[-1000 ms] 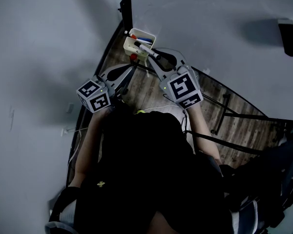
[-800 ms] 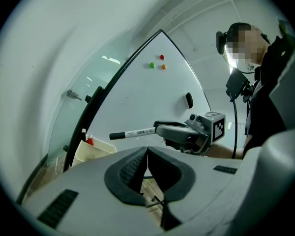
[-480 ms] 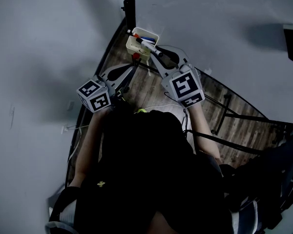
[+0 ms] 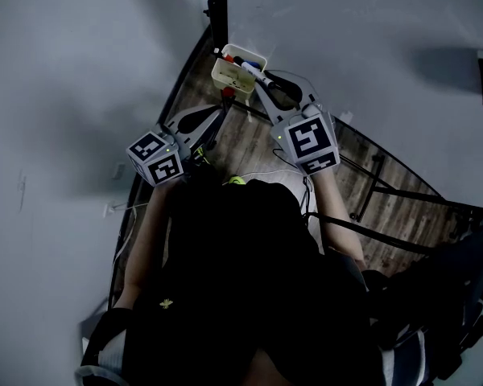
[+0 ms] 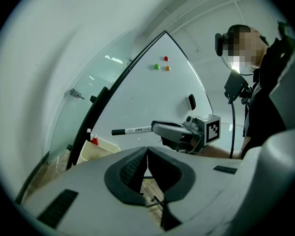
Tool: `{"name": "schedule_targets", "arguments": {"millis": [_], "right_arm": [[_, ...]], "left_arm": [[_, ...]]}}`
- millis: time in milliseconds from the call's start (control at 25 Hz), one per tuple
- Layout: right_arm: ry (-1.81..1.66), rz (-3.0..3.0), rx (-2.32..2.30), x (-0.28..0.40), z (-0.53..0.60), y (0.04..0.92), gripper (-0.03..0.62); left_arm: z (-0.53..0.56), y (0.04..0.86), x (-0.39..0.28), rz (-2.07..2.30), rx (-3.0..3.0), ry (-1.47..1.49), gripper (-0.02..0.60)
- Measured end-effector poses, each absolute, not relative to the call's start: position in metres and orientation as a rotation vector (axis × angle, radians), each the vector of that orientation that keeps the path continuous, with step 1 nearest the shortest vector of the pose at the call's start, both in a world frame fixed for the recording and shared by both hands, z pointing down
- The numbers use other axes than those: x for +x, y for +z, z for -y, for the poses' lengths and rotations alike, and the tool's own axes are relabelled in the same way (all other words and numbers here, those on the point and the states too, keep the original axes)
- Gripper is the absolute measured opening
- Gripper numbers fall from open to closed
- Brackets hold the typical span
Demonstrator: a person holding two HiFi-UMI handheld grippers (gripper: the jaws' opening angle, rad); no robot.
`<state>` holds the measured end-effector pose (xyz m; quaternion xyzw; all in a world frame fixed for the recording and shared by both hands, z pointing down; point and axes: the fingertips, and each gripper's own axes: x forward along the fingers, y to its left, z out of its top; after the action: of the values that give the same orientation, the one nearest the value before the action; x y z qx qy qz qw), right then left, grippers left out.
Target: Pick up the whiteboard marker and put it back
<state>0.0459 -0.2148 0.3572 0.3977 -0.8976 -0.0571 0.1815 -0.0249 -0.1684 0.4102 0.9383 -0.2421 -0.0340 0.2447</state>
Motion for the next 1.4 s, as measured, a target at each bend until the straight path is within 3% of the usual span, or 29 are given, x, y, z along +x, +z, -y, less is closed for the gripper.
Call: {"name": "schedule_targets", "arguments": {"millis": [1400], "right_arm": [[0.038, 2.478, 1.117, 0.044, 0.279, 0.410, 0.081]], "left_arm": [[0.191, 0.405, -0.062, 0.685, 2.474, -0.131, 0.014]]}}
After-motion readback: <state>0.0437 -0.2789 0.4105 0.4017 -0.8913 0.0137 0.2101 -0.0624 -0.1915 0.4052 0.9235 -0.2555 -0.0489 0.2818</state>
